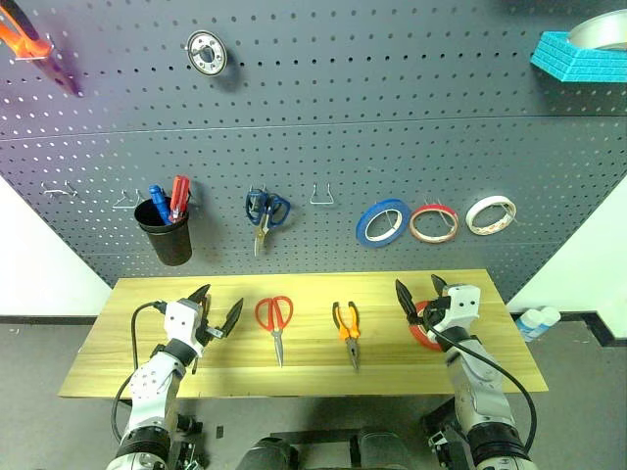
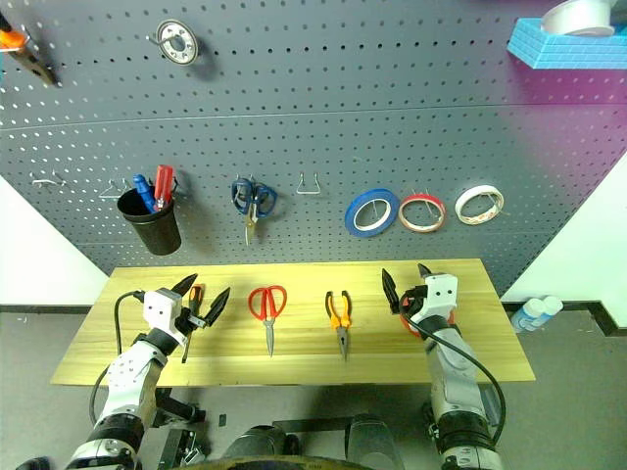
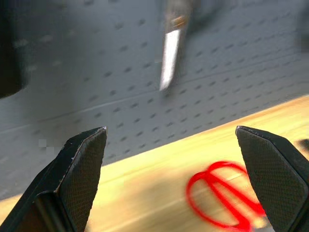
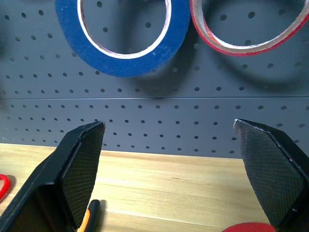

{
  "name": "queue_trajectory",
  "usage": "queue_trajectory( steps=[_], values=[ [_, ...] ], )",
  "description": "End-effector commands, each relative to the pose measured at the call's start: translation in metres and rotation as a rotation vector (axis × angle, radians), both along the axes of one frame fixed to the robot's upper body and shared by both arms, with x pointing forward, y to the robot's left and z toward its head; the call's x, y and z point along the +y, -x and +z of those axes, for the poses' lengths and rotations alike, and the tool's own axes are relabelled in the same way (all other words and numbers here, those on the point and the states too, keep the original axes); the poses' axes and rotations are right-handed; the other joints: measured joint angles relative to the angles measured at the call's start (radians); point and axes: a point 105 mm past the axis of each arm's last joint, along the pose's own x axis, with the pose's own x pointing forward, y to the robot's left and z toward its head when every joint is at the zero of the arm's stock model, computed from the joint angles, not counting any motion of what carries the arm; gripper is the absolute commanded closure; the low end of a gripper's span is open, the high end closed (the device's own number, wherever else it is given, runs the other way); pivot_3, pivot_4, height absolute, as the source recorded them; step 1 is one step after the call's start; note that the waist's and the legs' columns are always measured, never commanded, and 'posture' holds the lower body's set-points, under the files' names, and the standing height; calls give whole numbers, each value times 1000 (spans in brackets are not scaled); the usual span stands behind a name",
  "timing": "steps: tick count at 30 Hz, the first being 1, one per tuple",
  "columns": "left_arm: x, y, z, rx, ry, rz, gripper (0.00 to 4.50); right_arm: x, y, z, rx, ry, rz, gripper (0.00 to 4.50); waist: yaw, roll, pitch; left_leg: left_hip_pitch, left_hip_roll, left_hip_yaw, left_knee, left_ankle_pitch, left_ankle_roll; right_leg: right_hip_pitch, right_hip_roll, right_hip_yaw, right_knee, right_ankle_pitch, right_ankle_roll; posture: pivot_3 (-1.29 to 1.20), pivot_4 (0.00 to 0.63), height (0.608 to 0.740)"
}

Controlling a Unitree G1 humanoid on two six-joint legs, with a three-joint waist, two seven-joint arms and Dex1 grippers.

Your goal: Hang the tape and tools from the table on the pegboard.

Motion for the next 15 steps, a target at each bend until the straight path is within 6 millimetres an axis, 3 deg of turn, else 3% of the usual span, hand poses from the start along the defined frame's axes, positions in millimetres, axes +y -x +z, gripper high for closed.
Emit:
queue_trajectory(
  steps=[1,15],
  values=[
    [1,-4,19,-27,38,-79,43,-1,-5,9,-34,0,3,0,0,0,0,0,0,0,0,0,0,0,0,0,0,0,0,-163,28,740],
    [-31,18,39,163,94,-408,43,-5,-8,11,-30,-3,3,0,1,0,0,0,0,0,0,0,0,-1,1,2,1,0,0,-161,23,740]
  ],
)
